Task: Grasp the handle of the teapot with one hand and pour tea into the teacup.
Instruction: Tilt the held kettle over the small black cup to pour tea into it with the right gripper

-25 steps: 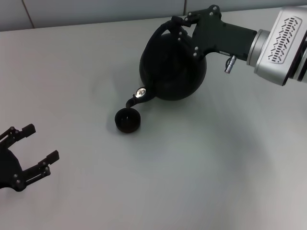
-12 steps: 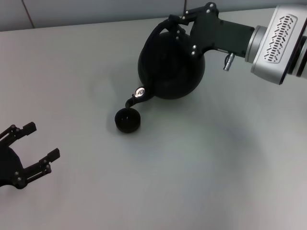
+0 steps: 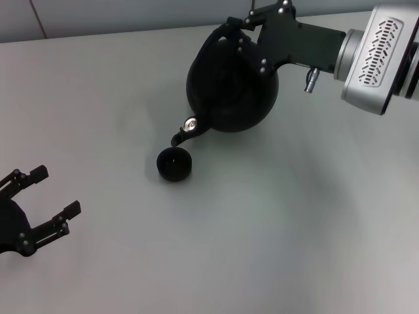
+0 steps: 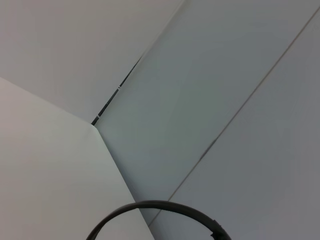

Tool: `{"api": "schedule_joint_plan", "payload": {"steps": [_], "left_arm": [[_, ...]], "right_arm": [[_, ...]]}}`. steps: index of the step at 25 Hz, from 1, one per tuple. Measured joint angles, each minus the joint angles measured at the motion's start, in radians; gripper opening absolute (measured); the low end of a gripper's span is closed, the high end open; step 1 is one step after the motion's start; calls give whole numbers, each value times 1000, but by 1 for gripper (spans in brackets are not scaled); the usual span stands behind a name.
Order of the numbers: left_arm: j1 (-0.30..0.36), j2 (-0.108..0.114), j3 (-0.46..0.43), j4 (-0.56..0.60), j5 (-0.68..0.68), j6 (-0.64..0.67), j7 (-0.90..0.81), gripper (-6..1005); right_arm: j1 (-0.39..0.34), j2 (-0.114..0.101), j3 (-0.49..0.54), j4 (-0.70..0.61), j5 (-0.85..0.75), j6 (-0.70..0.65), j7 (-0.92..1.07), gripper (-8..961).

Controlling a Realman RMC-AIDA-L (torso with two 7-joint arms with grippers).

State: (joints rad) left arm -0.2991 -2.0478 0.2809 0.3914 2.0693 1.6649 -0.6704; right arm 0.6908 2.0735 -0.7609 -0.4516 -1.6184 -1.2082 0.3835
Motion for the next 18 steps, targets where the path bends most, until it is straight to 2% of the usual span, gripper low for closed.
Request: {"api": "schedule_joint_plan", "payload": {"steps": [18], "left_arm": [[-2,-5,-4,0,0,-3,-1,834]], "right_arm": [[-8,2,-48,-52,0,14,-30,94]]}}
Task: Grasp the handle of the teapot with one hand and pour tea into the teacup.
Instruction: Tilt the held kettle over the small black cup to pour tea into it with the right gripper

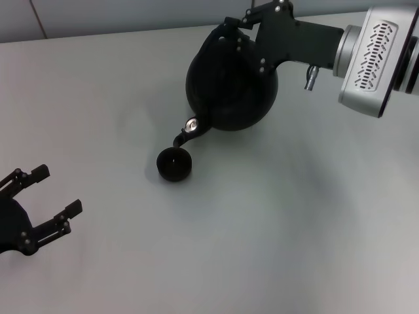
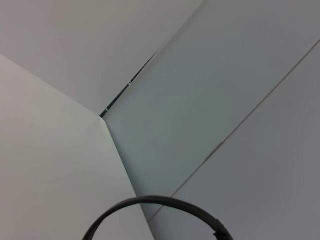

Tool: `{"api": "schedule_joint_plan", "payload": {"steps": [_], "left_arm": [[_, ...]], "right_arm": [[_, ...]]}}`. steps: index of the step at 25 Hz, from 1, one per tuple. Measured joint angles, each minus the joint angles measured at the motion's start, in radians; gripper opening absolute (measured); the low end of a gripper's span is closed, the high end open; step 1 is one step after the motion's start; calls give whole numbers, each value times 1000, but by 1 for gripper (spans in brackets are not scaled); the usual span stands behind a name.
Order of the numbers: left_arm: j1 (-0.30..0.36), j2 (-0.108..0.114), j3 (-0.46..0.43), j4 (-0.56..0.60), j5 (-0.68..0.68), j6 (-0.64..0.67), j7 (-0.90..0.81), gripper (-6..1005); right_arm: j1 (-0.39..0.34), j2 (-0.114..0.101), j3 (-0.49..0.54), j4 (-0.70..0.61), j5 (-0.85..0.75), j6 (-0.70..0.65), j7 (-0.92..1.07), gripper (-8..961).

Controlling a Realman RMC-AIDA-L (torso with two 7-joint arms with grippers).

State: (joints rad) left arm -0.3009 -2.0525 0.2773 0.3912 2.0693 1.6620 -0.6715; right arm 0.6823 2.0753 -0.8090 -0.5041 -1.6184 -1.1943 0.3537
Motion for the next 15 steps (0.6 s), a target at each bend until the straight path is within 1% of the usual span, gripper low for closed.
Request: {"api": "schedule_joint_plan", "payload": {"steps": [15], "left_arm": [[-5,-2,-9,0,0,-12,0,834]], "right_arm": [[-9,2,-38,-52,0,12,-21,91]]}}
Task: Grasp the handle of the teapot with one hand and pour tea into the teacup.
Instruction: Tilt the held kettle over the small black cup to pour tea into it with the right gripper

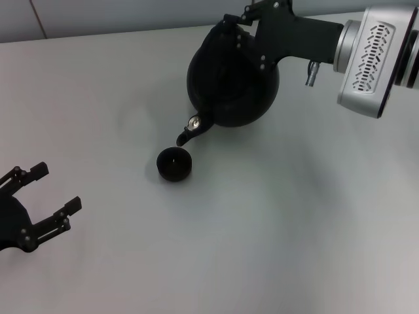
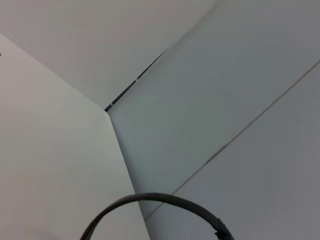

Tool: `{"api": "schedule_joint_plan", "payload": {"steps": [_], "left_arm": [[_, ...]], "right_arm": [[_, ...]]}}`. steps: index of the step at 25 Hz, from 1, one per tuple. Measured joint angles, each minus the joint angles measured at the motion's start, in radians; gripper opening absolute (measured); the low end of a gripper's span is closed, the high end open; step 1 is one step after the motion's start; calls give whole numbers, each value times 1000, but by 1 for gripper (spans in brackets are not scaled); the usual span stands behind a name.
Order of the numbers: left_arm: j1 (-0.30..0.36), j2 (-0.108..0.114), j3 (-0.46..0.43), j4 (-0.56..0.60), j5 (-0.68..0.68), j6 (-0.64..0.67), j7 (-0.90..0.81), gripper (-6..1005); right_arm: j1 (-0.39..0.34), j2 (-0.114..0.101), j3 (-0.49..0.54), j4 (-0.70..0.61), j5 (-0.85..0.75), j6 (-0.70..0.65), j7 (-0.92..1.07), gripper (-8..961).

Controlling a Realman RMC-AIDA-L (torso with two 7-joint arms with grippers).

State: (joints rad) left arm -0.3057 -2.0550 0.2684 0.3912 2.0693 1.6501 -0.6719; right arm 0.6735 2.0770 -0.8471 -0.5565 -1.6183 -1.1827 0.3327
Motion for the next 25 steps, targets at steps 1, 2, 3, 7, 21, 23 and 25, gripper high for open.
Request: {"api": "schedule_joint_plan", "payload": {"steps": [1,2,3,7,21,23,25], "left_arm": [[0,0,0,0,0,-1,0,834],[-1,0,0,0,0,-2,-1,834],[-1,0,0,0,0,-2,-2,834],[-3,-1,0,2,0,-3,-9,834],[-11,-1,0,0,0,-12,-11,834],[-12,-2,0,0,0,-12,-11,834],[-12,-2,0,0,0,-12,-11,834]], "right_arm": [[0,0,-2,-6,0,0,-1,90],[0,0,-2,-6,0,0,-1,90],[0,0,-5,-9,0,0,-1,89],[-2,0,-24,-22,0,1,-2,88],[-3,0,-35,-38,-25,13,-23,87],[-3,0,-40,-45,-25,13,-24,87],[-3,1,-48,-53,-26,13,-24,87]]}}
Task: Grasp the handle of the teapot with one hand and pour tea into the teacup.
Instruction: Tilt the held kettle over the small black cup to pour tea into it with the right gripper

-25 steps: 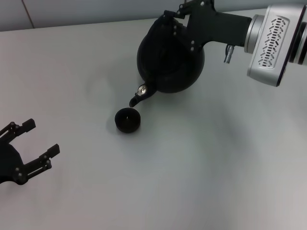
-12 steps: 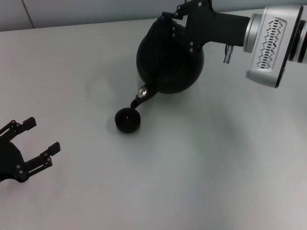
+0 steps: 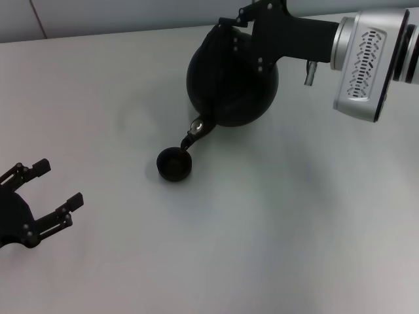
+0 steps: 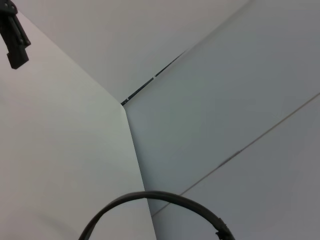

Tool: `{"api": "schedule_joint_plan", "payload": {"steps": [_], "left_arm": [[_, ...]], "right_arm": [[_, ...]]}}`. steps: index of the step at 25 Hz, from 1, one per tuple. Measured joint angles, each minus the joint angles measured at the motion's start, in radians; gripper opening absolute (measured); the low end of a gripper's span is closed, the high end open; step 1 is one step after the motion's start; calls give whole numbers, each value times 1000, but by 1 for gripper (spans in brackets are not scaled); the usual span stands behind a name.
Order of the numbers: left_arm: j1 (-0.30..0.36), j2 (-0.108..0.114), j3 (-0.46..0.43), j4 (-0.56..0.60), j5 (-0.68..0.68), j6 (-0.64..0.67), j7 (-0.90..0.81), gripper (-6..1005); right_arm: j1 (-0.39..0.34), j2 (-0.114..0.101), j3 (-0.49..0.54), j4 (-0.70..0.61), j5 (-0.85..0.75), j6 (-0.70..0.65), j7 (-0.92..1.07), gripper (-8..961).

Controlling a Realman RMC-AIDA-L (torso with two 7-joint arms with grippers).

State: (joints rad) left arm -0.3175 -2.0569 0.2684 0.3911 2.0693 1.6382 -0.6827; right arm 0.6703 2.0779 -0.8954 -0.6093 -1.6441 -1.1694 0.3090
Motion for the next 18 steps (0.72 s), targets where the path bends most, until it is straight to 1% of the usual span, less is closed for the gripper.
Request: {"api": "schedule_joint_plan", "payload": {"steps": [18], "left_arm": [[0,-2,0,0,0,-3,0,834]], "right_arm": [[7,1,-4,-8,0,1,-2,86]]}}
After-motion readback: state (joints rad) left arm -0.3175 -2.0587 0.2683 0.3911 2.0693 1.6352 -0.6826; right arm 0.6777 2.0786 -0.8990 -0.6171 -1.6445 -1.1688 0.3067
